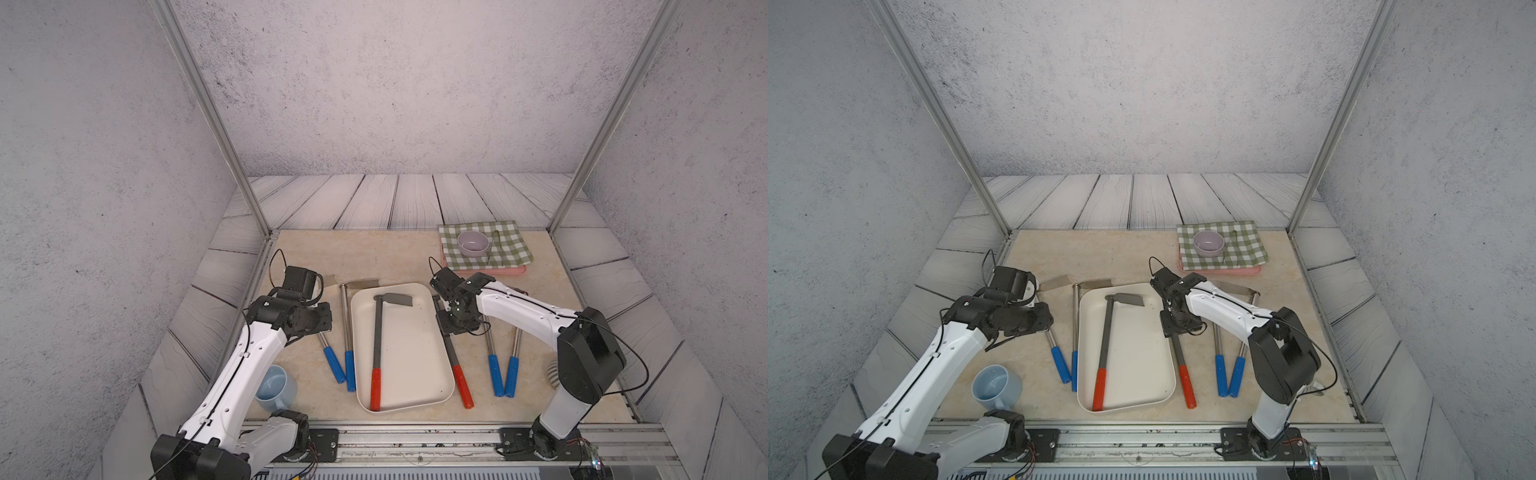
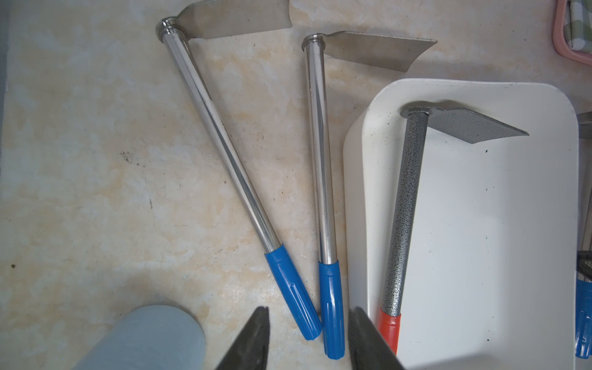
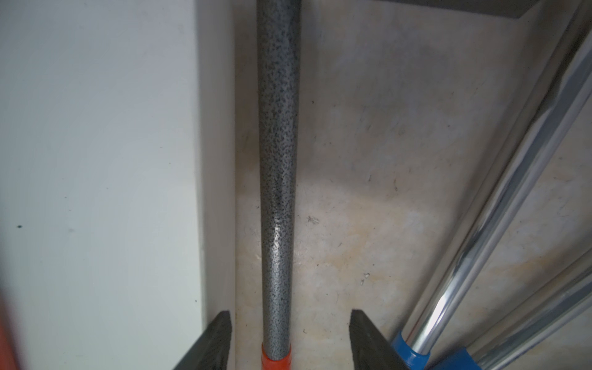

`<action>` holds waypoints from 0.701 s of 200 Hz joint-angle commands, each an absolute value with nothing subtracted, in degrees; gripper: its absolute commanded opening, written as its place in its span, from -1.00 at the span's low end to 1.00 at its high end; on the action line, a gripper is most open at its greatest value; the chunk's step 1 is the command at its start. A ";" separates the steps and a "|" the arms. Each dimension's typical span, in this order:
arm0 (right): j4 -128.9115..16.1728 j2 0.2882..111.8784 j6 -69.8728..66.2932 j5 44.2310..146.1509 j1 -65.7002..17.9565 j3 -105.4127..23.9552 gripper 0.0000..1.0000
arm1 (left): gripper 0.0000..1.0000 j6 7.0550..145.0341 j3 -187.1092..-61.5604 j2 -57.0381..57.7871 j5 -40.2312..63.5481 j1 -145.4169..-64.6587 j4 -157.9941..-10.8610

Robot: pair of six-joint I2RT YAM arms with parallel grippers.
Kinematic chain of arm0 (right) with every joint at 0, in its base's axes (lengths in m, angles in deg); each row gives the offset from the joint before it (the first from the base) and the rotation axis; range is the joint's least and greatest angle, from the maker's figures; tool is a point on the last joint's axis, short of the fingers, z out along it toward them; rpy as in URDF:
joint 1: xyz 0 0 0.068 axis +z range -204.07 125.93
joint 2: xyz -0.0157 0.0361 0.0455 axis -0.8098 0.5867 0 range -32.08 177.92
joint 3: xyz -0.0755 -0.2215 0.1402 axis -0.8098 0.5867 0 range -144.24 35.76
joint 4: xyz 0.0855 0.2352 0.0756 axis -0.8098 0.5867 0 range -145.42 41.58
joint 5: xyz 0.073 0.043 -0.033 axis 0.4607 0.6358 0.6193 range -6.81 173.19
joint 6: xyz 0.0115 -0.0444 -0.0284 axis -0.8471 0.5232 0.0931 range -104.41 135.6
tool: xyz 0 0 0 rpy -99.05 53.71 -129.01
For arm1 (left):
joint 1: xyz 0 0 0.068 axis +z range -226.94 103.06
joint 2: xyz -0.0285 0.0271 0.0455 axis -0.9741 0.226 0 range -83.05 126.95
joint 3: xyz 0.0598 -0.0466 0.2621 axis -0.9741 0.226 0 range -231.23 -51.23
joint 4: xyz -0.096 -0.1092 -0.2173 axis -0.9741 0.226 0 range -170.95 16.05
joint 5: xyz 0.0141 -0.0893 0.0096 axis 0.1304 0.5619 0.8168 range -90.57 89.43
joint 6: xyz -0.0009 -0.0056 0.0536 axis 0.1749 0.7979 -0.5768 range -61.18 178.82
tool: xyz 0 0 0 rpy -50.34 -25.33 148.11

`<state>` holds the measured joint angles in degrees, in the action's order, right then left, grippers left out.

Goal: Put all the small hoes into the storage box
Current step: Pick up the hoe from the center of the board.

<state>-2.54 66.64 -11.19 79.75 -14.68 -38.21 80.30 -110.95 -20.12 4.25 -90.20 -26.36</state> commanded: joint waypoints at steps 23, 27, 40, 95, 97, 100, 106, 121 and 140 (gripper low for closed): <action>-2.82 69.85 -9.11 80.47 -15.72 -40.77 0.22 | -0.12 80.45 -110.28 -20.74 4.55 -90.21 -25.93; -2.91 70.18 -8.95 80.49 -15.80 -40.99 0.22 | -0.12 80.44 -110.29 -20.69 4.46 -90.21 -25.92; -2.98 71.13 -8.37 80.72 -16.15 -41.76 0.23 | -0.12 80.23 -110.38 -20.67 4.43 -90.21 -25.91; -1.98 76.37 -6.15 80.59 -16.41 -46.02 0.22 | -0.12 80.05 -110.99 -19.87 4.53 -90.21 -25.98; -1.94 76.51 -6.12 80.63 -16.45 -46.16 0.22 | -0.12 80.02 -110.99 -19.86 4.59 -90.21 -26.00; -1.91 76.73 -6.07 80.71 -16.46 -46.34 0.22 | -0.12 79.99 -111.14 -19.85 4.60 -90.21 -25.95; -1.83 77.15 -5.95 80.80 -16.46 -46.64 0.22 | -0.12 79.93 -111.16 -19.86 4.47 -90.21 -25.93; -1.64 78.27 -5.67 81.29 -16.58 -47.51 0.21 | -0.12 79.83 -111.26 -19.93 4.19 -90.21 -25.66; -1.54 79.24 -5.38 81.98 -16.89 -48.31 0.20 | -0.12 79.74 -111.38 -20.08 3.96 -90.21 -25.46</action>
